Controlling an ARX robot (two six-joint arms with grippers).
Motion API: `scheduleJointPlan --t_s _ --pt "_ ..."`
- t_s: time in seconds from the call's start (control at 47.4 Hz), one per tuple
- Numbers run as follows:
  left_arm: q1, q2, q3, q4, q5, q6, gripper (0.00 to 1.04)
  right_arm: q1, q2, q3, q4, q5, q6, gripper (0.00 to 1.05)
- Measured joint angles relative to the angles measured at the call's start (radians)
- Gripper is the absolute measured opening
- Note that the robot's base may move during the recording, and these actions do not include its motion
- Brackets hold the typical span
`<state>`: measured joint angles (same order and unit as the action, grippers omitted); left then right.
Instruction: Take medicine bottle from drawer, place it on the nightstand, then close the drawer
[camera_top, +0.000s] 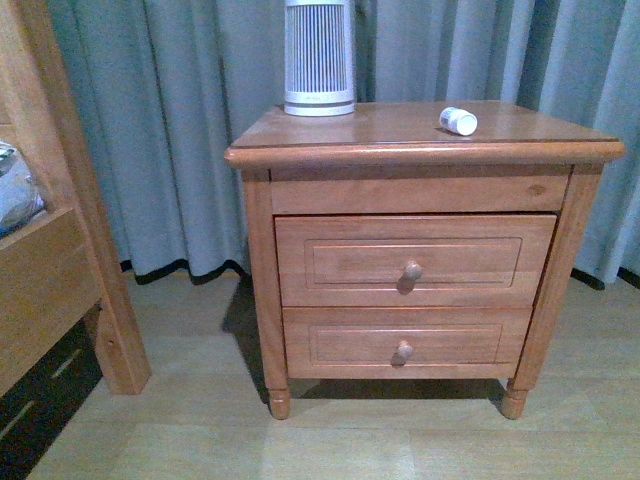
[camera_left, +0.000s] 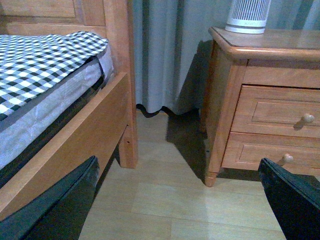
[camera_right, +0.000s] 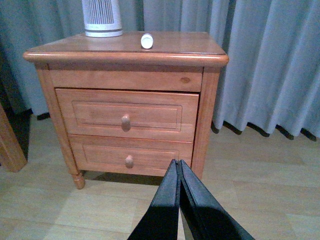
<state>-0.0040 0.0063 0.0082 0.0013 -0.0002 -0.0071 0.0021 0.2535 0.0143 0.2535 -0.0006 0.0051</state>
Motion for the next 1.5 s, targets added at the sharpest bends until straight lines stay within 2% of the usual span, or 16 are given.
scheduleJointPlan --t_s 0.317,0.443,1.013,1.499 --pt "0.000 0.000 0.000 0.000 0.000 0.000 0.98 0.000 -0.075 0.000 -0.075 0.000 0.000 0.03" --pt "0.000 0.000 0.000 0.000 -0.001 0.000 0.98 0.000 -0.219 0.000 -0.240 0.000 0.000 0.03" --pt "0.000 0.000 0.000 0.000 0.000 0.000 0.98 0.000 -0.246 0.000 -0.251 0.000 0.000 0.03" --pt "0.000 0.000 0.000 0.000 0.000 0.000 0.98 0.000 -0.246 0.000 -0.251 0.000 -0.002 0.85"
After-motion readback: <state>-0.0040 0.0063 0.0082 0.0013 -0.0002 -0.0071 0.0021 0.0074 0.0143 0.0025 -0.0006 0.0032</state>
